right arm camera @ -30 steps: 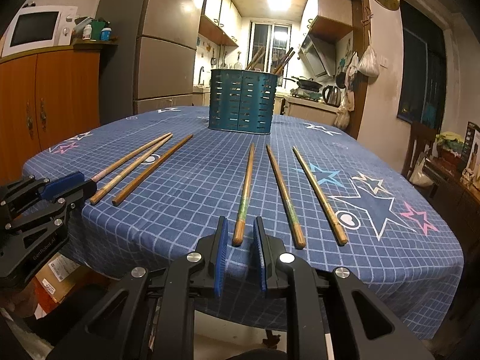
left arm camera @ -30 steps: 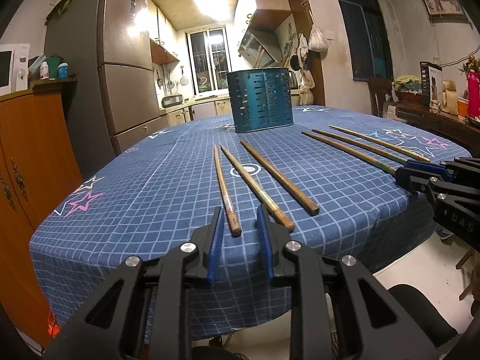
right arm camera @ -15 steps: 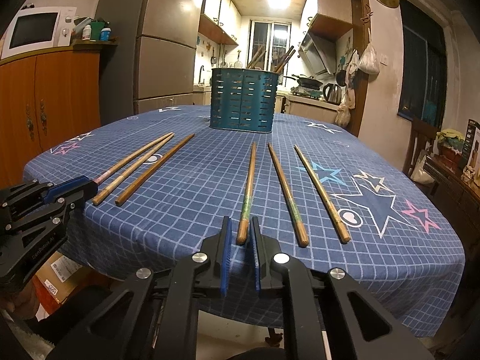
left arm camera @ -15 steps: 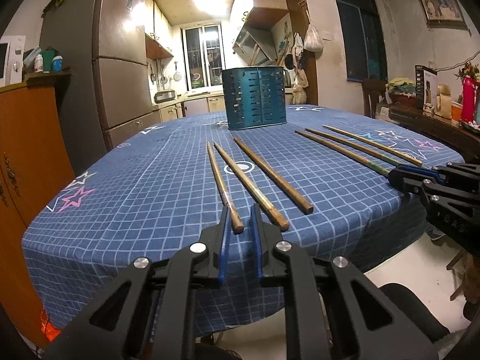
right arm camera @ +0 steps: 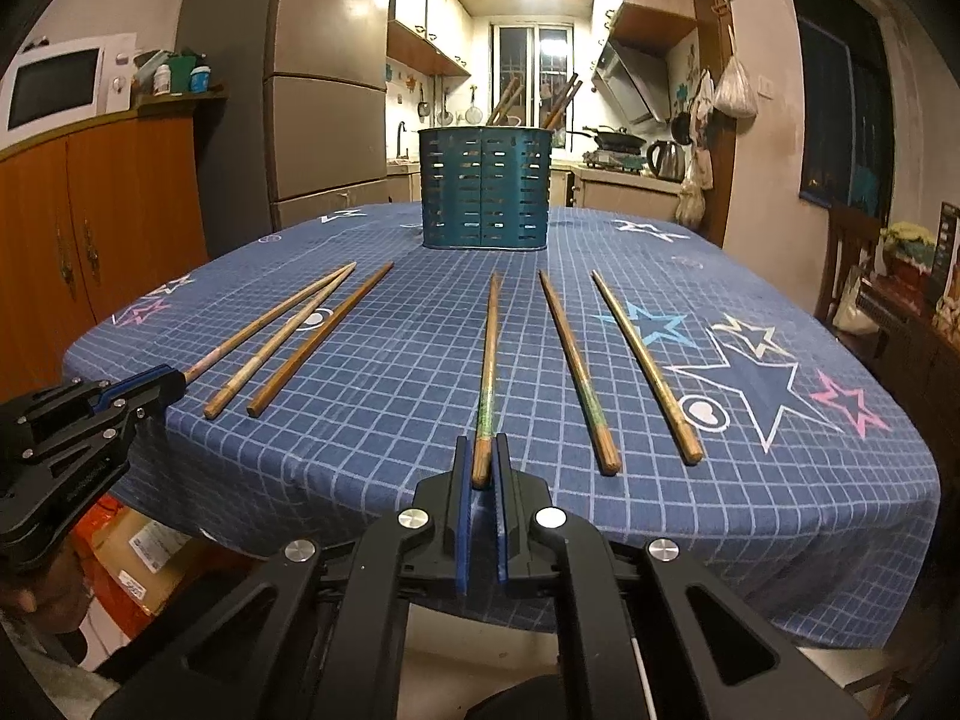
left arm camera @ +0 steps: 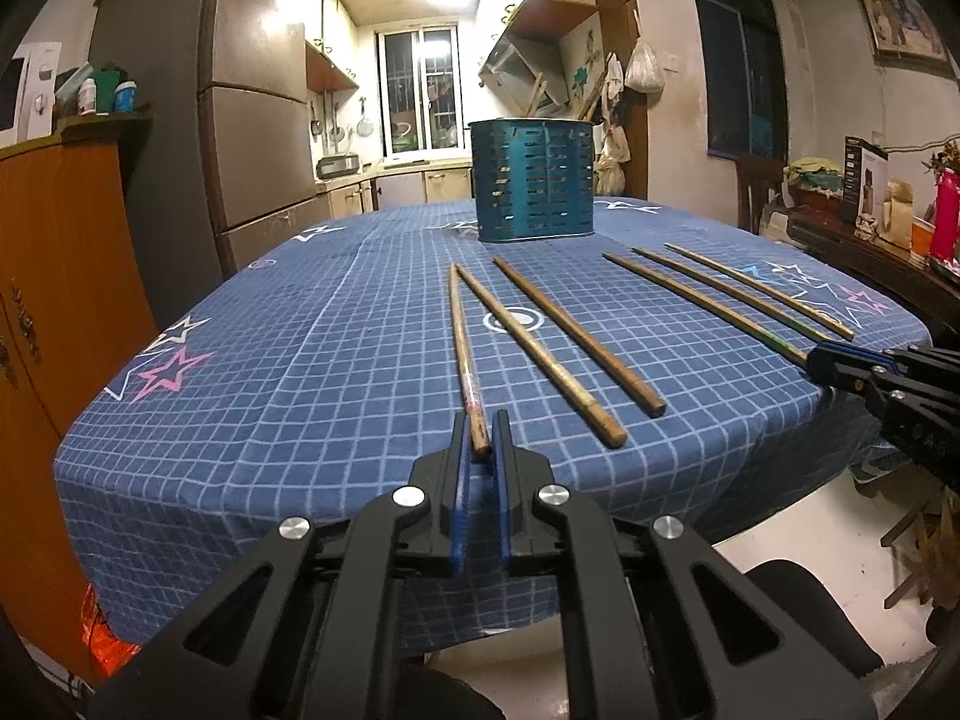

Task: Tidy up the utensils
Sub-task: 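Lift the left tool's chopstick upright over the teal holder while the right tool carries its chopstick there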

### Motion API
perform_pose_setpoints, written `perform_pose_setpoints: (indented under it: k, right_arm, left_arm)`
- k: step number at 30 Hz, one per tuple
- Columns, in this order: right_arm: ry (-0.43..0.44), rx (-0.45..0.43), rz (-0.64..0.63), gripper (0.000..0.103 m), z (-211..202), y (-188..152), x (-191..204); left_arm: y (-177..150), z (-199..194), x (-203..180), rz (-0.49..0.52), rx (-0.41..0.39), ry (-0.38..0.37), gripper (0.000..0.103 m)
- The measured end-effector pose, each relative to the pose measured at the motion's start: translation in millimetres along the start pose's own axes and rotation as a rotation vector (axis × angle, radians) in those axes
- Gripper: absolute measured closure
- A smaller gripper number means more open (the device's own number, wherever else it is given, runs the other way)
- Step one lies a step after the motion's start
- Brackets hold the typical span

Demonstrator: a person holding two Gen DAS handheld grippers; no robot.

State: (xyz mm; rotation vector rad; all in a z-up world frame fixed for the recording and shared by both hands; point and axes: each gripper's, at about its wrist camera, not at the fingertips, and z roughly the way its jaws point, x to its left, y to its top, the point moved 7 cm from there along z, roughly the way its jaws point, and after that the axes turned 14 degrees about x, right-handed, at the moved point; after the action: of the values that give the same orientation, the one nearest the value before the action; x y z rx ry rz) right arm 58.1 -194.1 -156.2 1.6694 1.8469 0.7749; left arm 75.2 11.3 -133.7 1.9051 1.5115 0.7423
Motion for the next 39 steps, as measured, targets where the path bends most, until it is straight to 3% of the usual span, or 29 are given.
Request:
perform_pose_setpoints:
  k: [13, 23, 39]
  right_arm:
    - [0.001, -0.108, -0.025, 0.096, -51.0, 24.4, -4.4]
    - [0.043, -0.215, -0.098, 0.096, -93.9, 85.6, -2.1]
    - [0.075, -0.254, -0.123, 0.096, -117.4, 148.9, -2.9]
  left_arm:
    - [41.2, -58.5, 25.2, -0.036, -0.146, 0.047, 0.098]
    - [98.3, -111.4, 29.9, -0.045, -0.293, 0.018, 0.098]
    - [144.7, -105.9, 37.5, -0.047, -0.273, -0.016, 0.098]
